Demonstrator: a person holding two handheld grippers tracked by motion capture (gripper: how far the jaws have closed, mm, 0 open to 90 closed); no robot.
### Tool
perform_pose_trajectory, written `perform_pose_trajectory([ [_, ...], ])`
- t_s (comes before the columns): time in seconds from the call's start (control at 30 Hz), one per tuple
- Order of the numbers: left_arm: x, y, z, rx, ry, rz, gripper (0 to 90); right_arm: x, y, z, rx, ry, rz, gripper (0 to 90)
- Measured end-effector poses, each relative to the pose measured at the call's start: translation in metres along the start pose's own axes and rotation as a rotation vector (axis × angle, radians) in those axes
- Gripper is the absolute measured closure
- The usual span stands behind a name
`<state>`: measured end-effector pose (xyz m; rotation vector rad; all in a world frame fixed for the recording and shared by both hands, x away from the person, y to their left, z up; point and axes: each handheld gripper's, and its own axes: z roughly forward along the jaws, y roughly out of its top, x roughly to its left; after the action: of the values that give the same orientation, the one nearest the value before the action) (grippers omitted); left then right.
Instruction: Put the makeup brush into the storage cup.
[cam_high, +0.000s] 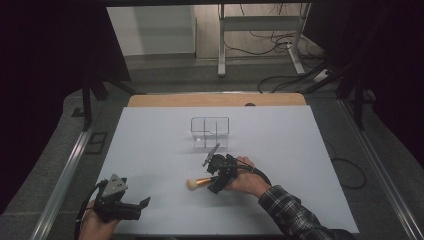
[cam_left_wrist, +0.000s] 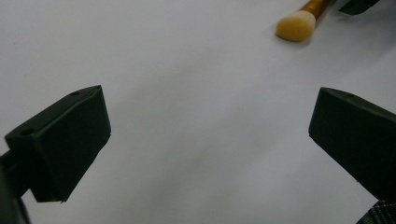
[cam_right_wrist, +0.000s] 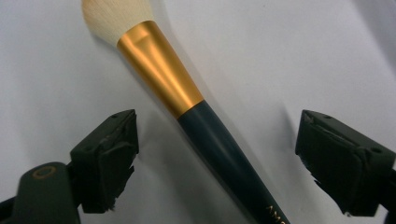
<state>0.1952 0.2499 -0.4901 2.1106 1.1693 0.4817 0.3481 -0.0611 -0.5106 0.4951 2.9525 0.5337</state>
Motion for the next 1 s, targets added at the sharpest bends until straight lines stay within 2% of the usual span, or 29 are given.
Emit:
perform_pose_trajectory([
  [0.17, 0.0, 0.0, 0.0, 0.001, 0.0, 0.0, 0.0, -0.001, -0.001, 0.001, 0.005, 0.017, -0.02, 24.5],
  [0.27, 0.0, 0.0, 0.0, 0.002, 0.0, 0.001, 0.0, 0.001, 0.0, -0.001, 0.001, 0.028, -0.018, 34.8],
  [0.3, 0.0, 0.0, 0.0, 0.003, 0.0, 0.002, 0.0, 0.001, 0.0, -0.002, 0.003, 0.034, -0.04, 41.5],
  [0.43, 0.0, 0.0, 0.0, 0.004, 0.001, 0.002, 0.0, 0.004, 0.001, -0.007, 0.028, 0.041, -0.062, 73.8],
  [0.63, 0.0, 0.0, 0.0, 0.004, 0.004, 0.0, 0.0, 0.005, 0.002, -0.008, 0.051, 0.032, -0.061, 74.4],
  [0.73, 0.0, -0.001, 0.0, 0.004, 0.004, 0.0, 0.0, 0.003, 0.001, -0.008, 0.038, 0.05, -0.043, 74.5],
  [1.0, 0.0, 0.0, 0.0, 0.004, 0.004, 0.002, 0.0, 0.0, -0.005, -0.011, -0.013, 0.055, 0.0, 74.5],
])
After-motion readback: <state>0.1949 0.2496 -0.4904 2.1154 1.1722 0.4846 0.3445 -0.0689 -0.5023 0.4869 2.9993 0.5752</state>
